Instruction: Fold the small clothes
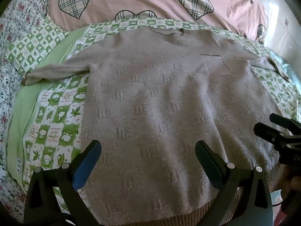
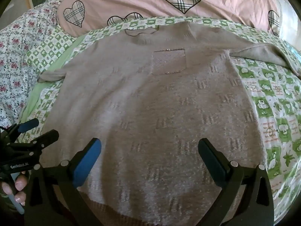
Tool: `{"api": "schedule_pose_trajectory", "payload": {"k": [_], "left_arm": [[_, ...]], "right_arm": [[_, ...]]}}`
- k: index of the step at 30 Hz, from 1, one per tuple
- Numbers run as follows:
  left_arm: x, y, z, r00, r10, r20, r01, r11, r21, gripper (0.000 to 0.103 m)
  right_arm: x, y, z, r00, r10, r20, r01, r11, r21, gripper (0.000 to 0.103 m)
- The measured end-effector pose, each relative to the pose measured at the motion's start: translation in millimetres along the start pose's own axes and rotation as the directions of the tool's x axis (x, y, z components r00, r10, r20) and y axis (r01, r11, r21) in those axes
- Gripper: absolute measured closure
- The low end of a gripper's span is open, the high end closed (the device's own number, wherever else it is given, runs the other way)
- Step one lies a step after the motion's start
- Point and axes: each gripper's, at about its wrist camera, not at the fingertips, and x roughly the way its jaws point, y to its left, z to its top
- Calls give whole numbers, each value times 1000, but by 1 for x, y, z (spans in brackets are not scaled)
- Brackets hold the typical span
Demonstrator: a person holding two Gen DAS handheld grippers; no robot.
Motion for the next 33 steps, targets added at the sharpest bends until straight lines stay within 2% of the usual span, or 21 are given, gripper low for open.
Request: {"api": "schedule_pose_trajectory", "payload": {"k": [8,33], "left_arm": [[1,0,-1,1000,-3,1,3,1000,-2,3],[3,-2,1,1000,-24,-12,24,1000,-9,3]], "right_arm": [[-6,-21,2,999,23,-33,-24,999,-47,1],[1,-24,-3,998,41,-51,-43,998,-53,1]]}}
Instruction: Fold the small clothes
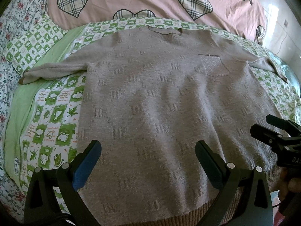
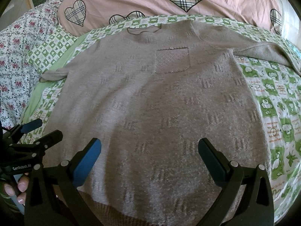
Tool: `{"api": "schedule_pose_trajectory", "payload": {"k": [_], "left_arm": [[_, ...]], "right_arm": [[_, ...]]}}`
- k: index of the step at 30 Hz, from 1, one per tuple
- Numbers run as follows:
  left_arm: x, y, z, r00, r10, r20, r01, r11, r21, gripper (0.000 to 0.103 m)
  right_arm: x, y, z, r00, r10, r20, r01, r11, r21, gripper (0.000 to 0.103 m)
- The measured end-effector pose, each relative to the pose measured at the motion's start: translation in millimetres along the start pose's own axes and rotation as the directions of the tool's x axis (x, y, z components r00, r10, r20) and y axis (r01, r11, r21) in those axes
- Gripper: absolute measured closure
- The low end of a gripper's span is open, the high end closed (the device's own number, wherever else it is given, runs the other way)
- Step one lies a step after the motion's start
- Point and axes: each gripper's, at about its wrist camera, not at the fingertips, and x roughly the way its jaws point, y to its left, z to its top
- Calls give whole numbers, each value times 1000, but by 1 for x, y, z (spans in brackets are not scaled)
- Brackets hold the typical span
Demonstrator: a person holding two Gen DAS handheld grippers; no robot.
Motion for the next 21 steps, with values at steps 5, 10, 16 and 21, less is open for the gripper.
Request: {"api": "schedule_pose_trajectory", "payload": {"k": [5,10,16,21], "left_arm": [[0,-1,0,1000,7,3,-7,1000,6,3],[0,-1,1,1000,11,11,-11,1000,11,3],[0,-2,3,1000,-14,-6,14,1000,1,3],[1,-2,6,999,-24,-30,24,1000,4,3]], "right_arm": [[3,-4,2,1000,2,-6,-2,1000,-2,1],[3,-3,0,1000,2,-8,-2,1000,-1,1],[3,-2,-1,1000,3,-9,-3,1000,0,1],[2,-1,0,1000,6,-10,-6,1000,4,1]]}}
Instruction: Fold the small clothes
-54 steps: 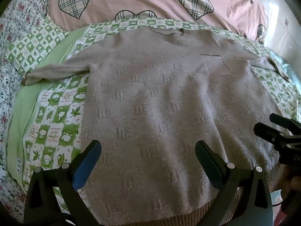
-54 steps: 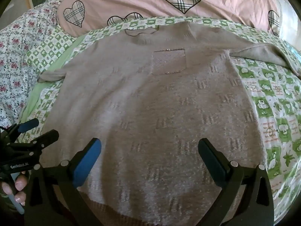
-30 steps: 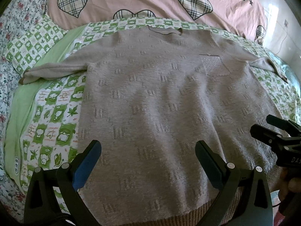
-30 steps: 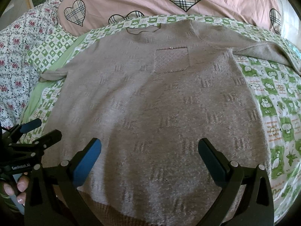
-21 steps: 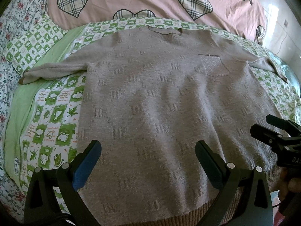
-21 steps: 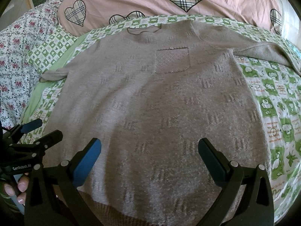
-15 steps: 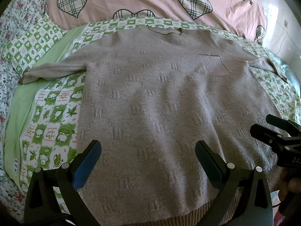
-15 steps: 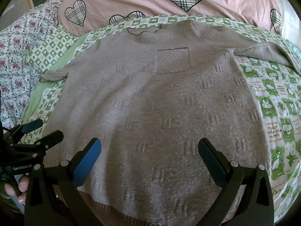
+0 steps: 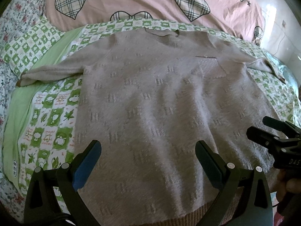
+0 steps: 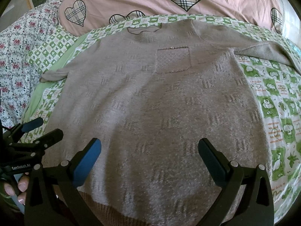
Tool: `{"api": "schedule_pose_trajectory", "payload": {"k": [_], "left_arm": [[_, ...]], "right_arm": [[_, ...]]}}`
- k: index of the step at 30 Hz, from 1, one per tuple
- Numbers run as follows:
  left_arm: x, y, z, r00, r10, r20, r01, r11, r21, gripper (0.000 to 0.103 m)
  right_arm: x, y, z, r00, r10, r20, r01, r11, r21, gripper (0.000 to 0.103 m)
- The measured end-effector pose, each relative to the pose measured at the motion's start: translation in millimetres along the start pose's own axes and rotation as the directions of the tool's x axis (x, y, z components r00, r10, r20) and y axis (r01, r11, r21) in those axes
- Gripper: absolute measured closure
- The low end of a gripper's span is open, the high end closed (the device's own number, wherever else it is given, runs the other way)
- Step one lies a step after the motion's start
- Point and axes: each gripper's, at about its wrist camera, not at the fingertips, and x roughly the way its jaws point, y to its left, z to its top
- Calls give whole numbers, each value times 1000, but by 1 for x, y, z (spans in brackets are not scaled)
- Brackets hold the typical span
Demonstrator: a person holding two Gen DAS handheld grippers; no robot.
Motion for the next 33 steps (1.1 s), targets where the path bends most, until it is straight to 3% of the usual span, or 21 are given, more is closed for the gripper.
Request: {"api": "schedule_pose_trajectory", "payload": {"k": [7,10,13,18,20,22,30,33], "left_arm": [[2,6,6,998,-4,63,4,1000,2,3],[2,10,12,992,-11,128,13,1000,-12,3],[8,13,23,992,20,124,-20,1000,-4,3],[15,20,38,991,16,133,-13,999,-29,3],[18,21,42,992,16,129,-12,999,-34,3],[22,21,45,992,14,122,-9,999,-36,3],[44,4,53,998,-23,59,24,1000,-18,3],[54,-4,56,999,-26,33,26,1000,-8,3]], "right_arm": [[-2,-22,6,1000,8,-6,-7,999,50,1],[-7,-38,10,1000,10,5,-11,996,88,1],[-14,-65,18,1000,1,23,-4,990,144,1],[-33,-132,29,996,-34,77,10,955,298,1],[-42,-172,31,992,-74,99,29,919,393,5],[-49,-209,34,988,-102,113,35,878,477,17],[-64,-361,65,950,-256,178,44,677,735,32],[-57,-407,78,941,-291,171,39,596,802,33]]}}
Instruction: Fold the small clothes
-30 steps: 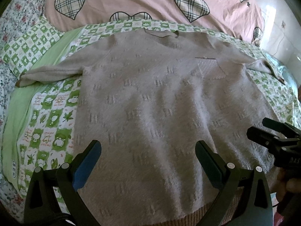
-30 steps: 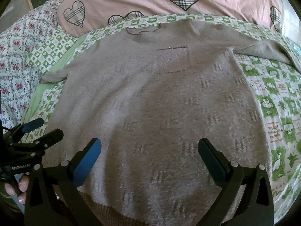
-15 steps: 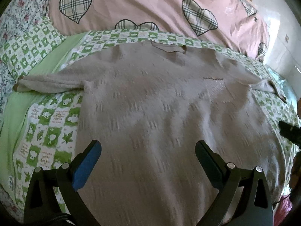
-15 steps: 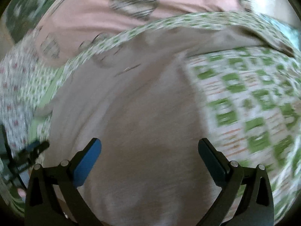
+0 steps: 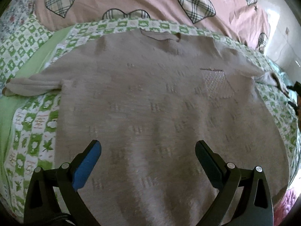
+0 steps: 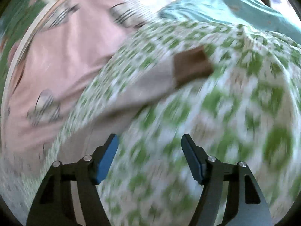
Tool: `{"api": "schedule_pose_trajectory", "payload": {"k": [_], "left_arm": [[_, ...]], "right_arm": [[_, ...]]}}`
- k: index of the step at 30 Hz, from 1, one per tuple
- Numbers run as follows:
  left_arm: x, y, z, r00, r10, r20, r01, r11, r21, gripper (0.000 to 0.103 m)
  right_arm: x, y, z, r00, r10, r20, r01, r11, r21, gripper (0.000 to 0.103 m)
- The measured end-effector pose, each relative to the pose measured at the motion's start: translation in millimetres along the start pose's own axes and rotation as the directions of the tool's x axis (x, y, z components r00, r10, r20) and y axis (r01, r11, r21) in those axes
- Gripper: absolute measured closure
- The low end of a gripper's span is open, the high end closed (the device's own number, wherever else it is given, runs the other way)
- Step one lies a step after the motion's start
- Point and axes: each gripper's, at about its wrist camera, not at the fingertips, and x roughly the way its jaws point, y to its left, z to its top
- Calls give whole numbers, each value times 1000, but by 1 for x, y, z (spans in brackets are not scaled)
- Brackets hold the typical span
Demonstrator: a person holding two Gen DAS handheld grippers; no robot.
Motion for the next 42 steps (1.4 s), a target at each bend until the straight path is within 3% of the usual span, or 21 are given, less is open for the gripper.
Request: {"api": "schedule_pose_trajectory", "payload": {"k": [5,6,8,10,14,16,19,22,24,26,30,32,36,39,42], "left_arm": [[19,-8,9,999,6,-32,-6,1000,11,3],[22,-9,11,999,1,-38,-1,1000,8,3],[28,-11,15,999,2,-41,-1,1000,10,3],[31,-13,20,999,-9,-43,9,1000,3,3],[33,-13,25,999,-27,-39,26,1000,-6,3],[33,-11,25,998,-40,-42,39,999,-17,3],[30,-5,23,998,-47,-37,46,998,-32,3],[24,3,20,998,-56,-28,54,997,-60,3],[18,12,18,998,-62,-21,60,995,-84,3],[14,19,15,998,-65,-15,63,993,-99,3],[5,38,11,998,-64,-7,63,990,-129,3],[4,46,10,998,-61,-7,60,988,-142,3],[0,65,8,998,-64,-1,63,983,-171,3],[0,77,10,998,-70,4,70,979,-190,3],[2,90,14,997,-76,9,76,974,-213,3]], "right_arm": [[35,-21,44,999,-36,27,34,995,91,34],[40,-22,51,998,-46,36,43,995,90,39],[43,-22,57,996,-80,47,76,995,71,56],[48,-14,64,995,-92,44,91,995,36,88],[41,24,59,995,-64,81,73,991,-109,93],[34,60,52,995,-9,96,30,975,-219,93],[23,119,30,992,94,81,-56,922,-384,94],[16,179,0,975,220,-1,-190,841,-506,94],[13,224,-30,941,323,-101,-321,759,-566,94],[15,262,-61,907,373,-196,-411,684,-603,94],[27,329,-140,805,432,-407,-592,544,-594,94],[36,350,-179,765,431,-478,-644,507,-572,94],[68,384,-251,683,405,-608,-723,496,-481,94],[91,395,-293,650,364,-667,-743,489,-457,94],[106,396,-329,635,320,-703,-745,493,-449,94]]}}
